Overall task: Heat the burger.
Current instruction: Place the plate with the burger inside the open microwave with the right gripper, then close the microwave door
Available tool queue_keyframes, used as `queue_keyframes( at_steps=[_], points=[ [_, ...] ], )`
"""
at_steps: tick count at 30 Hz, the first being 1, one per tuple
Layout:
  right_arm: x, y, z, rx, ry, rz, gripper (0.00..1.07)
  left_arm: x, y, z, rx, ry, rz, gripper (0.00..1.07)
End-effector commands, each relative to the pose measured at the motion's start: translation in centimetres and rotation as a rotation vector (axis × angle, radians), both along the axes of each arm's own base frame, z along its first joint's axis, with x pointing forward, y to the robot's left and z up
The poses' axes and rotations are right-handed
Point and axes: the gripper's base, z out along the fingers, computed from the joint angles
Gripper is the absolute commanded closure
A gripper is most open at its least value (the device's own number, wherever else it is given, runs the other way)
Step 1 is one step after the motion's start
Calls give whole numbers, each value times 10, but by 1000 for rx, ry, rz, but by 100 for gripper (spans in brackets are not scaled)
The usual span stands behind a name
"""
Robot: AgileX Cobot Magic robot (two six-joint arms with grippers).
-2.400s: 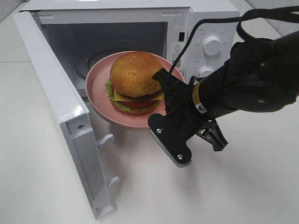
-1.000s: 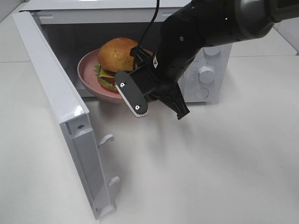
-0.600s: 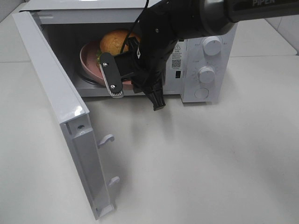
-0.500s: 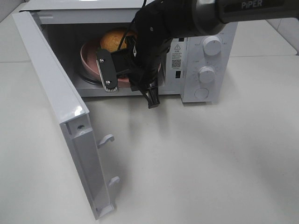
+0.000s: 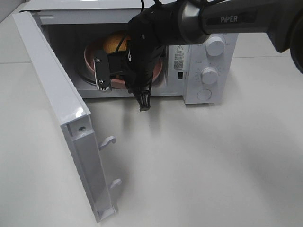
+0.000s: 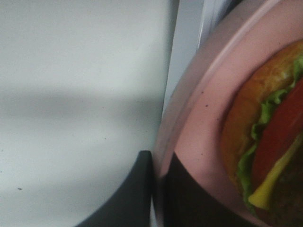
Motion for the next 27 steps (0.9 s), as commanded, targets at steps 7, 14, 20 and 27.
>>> queue_keyframes(
  at_steps=[7,14,20,27],
  points=[
    [3,4,7,88,-5,-84,93,-2,0,0,-7,-24,2,107],
    [3,3,8,180,43,-233,63,-2,0,0,-7,-24,2,107],
    [1,1,12,232,86,-350,51,-2,0,0,-7,-24,2,107],
    [-2,0,27,342,122,-506,34,-2,0,0,-7,-24,2,107]
  ],
)
